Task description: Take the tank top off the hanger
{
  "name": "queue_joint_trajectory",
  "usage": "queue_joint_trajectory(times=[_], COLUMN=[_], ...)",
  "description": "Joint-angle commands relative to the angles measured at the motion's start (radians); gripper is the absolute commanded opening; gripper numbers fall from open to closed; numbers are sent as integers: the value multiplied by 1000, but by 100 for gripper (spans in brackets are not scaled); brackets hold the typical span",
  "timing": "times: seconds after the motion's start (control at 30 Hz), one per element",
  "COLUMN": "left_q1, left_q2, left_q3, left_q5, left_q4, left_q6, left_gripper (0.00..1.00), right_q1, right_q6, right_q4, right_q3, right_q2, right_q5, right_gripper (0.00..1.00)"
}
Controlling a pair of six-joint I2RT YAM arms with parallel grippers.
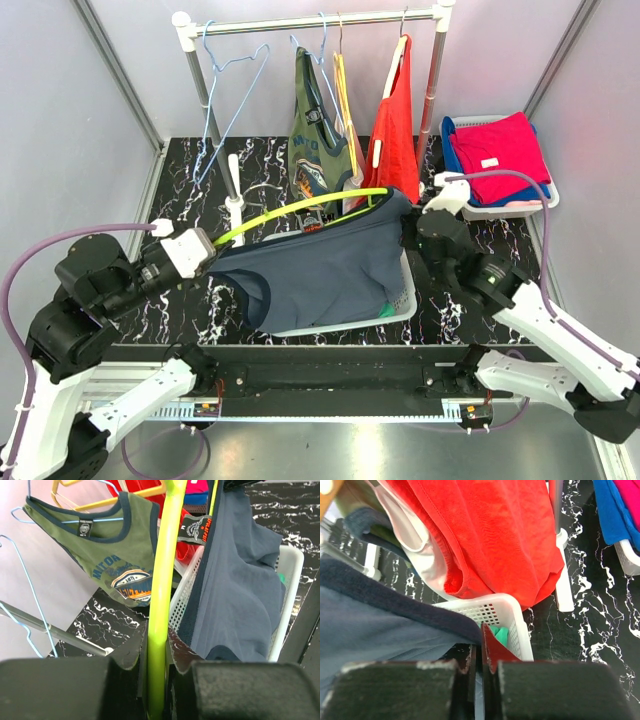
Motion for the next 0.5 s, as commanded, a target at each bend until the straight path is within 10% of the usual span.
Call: queue_joint_trajectory(times=[0.0, 0.47], left_q1=[5, 30], left_q2=[-51, 50], left_q3=[92, 276], left_q5=[-24, 2], left_q4=[194, 303], left_q6=[-41, -230], left_gripper=[0, 0], right_q1=[-54, -54], right_q6=[48, 252], right_q4=[-187, -65], right_q3=[-55, -273], right_q2=[-18, 6], right_q5=[94, -43], right_gripper=[0, 0])
